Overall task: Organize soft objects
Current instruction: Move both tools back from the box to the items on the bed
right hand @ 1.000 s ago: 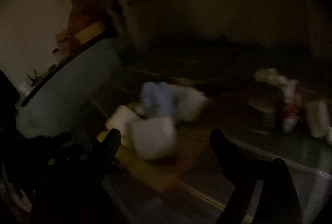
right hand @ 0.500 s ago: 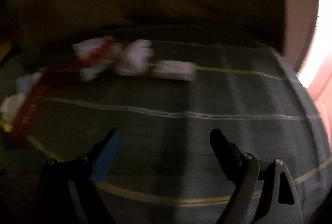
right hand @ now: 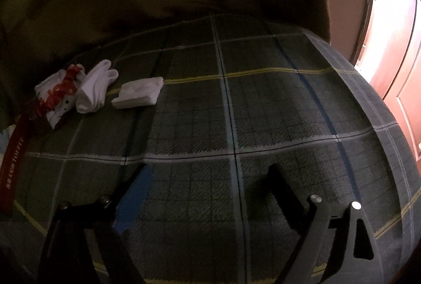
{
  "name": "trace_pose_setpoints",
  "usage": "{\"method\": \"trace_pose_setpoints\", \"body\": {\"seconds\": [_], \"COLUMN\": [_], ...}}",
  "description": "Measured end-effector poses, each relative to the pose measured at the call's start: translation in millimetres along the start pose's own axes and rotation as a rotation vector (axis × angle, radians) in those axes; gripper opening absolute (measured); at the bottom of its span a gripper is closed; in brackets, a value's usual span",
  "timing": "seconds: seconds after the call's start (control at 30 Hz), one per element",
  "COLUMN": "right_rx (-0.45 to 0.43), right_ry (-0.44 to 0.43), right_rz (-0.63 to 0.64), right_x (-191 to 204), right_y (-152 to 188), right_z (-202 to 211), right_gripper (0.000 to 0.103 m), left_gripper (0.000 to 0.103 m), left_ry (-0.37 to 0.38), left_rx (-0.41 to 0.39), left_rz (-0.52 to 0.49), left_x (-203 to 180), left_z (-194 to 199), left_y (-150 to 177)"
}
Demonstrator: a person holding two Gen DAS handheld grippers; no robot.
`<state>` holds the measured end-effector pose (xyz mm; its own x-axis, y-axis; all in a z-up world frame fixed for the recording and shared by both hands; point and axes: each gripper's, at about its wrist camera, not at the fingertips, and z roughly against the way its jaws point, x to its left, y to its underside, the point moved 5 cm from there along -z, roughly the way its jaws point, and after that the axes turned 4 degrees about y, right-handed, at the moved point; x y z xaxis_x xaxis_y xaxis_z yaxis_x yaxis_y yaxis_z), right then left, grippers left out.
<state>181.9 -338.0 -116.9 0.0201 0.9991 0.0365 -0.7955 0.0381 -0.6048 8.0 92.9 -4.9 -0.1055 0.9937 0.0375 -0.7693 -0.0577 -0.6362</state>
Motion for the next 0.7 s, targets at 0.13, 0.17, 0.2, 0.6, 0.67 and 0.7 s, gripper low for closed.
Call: {"method": "trace_pose_setpoints", "body": {"seconds": [0.13,0.17,0.2,0.6,0.67,0.7], "right_rx": [-0.017,-0.018,-0.018,-0.052,-0.061,-0.064], "right_ry": [-0.033,-0.041,-0.048,-0.159,-0.171,-0.174], "right_rz": [0.005,0.004,0.004,-0.011,-0.007,-0.007], "right_x": [2.9,3.5,4.0,7.3,8.7,8.7], "right_y": [0.8,0.8,0.6,-2.4,-2.7,-3.3], "right_z": [4.2,4.7,4.6,10.7,12.2,12.2], "right_gripper": [0.092,0.092,0.092,0.093,0.093,0.093], "left_gripper": [0.049,0.049,0.049,0.049,0.049,0.049], "left_ry": [0.106,0.129,0.145,0.333,0.348,0.351], "left_rx": [0.013,0.017,0.02,0.081,0.116,0.125], "left_rz": [-0.064,-0.08,-0.093,-0.027,-0.017,-0.005], "left_x": [-40.6,-52.9,-61.1,-114.0,-114.6,-114.1], "left_z": [-16.3,-23.3,-28.6,-144.8,-165.4,-173.4], "left_y": [-29.9,-40.9,-49.1,-157.9,-168.5,-172.7]}}
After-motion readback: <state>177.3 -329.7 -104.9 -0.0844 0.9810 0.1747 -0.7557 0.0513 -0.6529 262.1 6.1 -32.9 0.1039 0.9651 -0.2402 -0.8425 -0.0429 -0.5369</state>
